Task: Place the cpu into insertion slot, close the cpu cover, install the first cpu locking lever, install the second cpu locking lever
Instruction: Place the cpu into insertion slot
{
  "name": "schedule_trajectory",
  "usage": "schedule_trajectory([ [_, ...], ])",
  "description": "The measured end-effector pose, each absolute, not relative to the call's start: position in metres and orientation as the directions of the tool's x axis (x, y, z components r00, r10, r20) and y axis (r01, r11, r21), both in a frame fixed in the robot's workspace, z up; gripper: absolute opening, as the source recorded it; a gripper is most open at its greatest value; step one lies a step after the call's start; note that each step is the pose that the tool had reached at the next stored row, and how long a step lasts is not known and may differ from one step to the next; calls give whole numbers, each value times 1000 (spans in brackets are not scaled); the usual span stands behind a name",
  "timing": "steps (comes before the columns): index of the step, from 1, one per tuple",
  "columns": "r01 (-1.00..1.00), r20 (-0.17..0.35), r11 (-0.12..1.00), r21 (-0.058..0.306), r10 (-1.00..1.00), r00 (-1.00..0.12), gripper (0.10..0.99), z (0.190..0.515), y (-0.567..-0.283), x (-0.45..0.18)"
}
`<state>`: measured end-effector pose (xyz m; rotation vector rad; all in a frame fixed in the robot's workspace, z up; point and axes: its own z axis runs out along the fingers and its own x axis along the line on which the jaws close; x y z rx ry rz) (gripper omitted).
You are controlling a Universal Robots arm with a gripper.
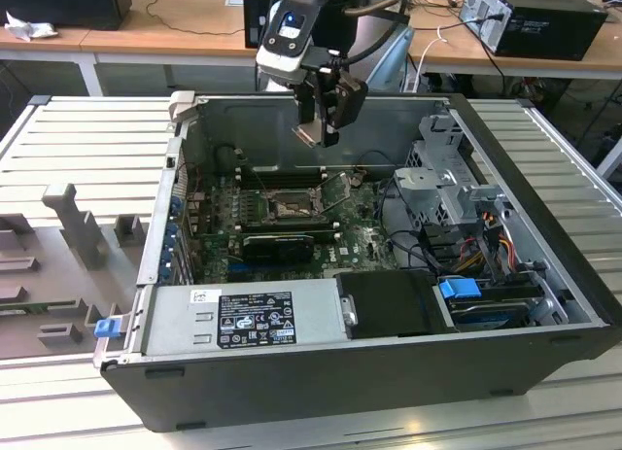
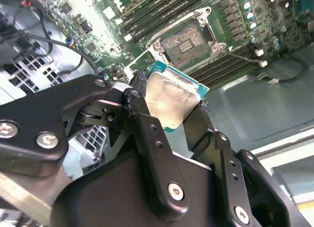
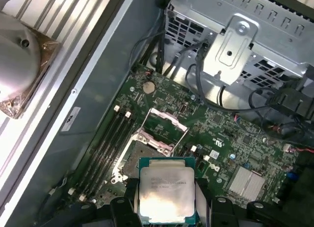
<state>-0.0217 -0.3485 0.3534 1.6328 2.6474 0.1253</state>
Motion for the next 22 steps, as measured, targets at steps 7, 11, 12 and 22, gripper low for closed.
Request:
schedule_trajectory([
  [7,963,18,255,83,966,-258,541,352,-349,-22],
  [11,977,18,197,83,980,-199,541,351,-348,-22],
  [12,978,18,191,83,981,-194,541,350,-348,-22],
  [22,984,18,156,83,987,-158,541,345,-348,-22],
])
